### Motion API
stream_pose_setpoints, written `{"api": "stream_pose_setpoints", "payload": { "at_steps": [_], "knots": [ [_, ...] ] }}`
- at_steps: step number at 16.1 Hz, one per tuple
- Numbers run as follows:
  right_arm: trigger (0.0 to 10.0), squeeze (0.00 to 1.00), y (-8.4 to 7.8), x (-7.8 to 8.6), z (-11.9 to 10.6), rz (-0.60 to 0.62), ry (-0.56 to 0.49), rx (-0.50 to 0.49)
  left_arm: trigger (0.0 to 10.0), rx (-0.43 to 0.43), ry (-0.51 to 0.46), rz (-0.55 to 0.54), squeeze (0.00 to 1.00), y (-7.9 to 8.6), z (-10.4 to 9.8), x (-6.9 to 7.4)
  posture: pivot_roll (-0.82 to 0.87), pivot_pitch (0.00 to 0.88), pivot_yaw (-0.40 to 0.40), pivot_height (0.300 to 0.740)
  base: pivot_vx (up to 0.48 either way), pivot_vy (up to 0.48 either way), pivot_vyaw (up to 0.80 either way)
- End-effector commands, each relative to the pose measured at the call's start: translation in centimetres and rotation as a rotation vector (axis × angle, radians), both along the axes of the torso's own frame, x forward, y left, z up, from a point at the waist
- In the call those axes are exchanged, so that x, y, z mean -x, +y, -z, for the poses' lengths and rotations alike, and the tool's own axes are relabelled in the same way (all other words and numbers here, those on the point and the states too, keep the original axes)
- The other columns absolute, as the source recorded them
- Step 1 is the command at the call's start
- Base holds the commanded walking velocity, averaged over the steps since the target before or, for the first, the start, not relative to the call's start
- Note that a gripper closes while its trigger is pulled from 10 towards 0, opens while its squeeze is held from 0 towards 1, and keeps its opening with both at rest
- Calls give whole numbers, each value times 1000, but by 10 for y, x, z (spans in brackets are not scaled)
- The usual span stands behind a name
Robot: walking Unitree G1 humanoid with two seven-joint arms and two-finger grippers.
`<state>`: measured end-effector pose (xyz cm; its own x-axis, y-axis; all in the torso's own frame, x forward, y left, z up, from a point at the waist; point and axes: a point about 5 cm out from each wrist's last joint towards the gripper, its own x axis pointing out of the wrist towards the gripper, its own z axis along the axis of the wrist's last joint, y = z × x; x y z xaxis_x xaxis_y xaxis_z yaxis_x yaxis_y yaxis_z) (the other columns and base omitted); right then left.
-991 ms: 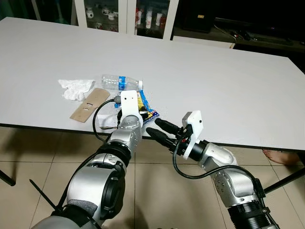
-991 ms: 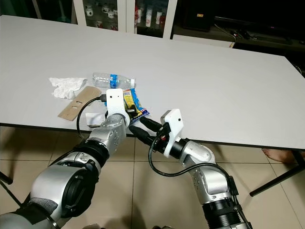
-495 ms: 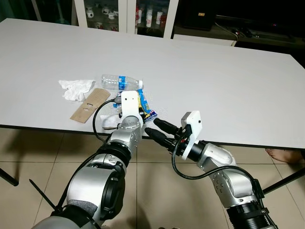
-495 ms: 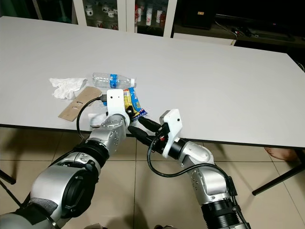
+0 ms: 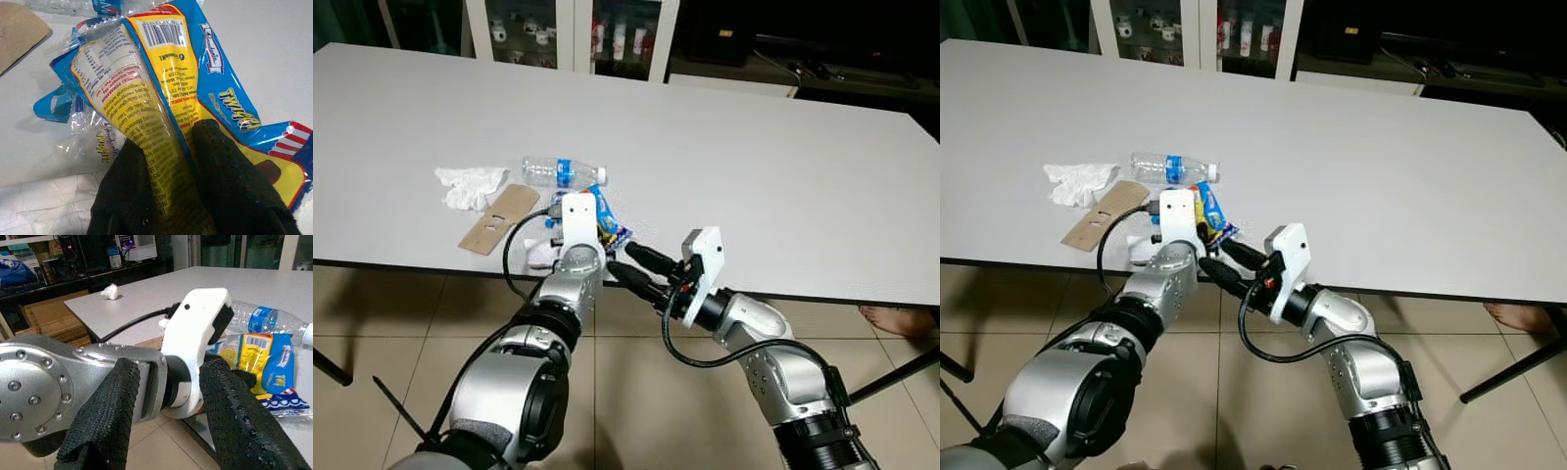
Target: Picking trash to rubbish bin
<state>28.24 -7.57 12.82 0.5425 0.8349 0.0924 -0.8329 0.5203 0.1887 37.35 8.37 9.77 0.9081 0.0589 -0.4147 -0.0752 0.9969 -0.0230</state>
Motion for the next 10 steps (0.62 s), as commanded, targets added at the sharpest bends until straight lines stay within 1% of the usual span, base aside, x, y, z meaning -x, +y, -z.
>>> {"api": "stream_pose_setpoints", "payload": {
  "at_steps": [1, 2, 3, 4, 5, 6, 9, 10],
  "knots": [
    [10000, 0, 0, -2, -2, 3, -11, -1, 0, -2, 97, 14, 0, -3, 24, 14, -52, 0, -84, 740, 0, 0, 0],
    [10000, 0, 0, 0, -2, -6, -14, -4, 0, -10, 73, 16, 0, -3, 21, 12, -50, 0, -87, 740, 0, 0, 0],
    [10000, 0, 0, 0, -1, -6, -13, -1, 784, 1, 38, 18, 0, -3, 17, 10, -47, 0, -89, 740, 0, 0, 0],
    [10000, 0, -2, -1, 1, -2, -9, 8, 10000, -11, -59, 13, 0, -3, 4, 4, -42, 0, -91, 740, 0, 0, 0],
    [10000, 0, -3, -2, 1, 2, -12, 10, 10000, -19, -90, 12, 0, -2, -1, 2, -41, 0, -91, 740, 0, 0, 0],
    [10000, 0, -3, -3, 1, 7, -13, 8, 10000, -45, -145, 12, 0, 0, -8, -1, -36, 0, -90, 740, 0, 0, 0],
    [10000, 0, 3, -3, -1, -13, -18, -4, 10000, -89, -258, -25, 0, 9, -25, -6, -27, 0, -92, 740, 0, 0, 0],
    [10000, 0, 3, -3, -1, -14, -18, -5, 10000, -94, -272, -28, 0, 9, -28, -7, -27, 0, -91, 740, 0, 0, 0]
  ]
}}
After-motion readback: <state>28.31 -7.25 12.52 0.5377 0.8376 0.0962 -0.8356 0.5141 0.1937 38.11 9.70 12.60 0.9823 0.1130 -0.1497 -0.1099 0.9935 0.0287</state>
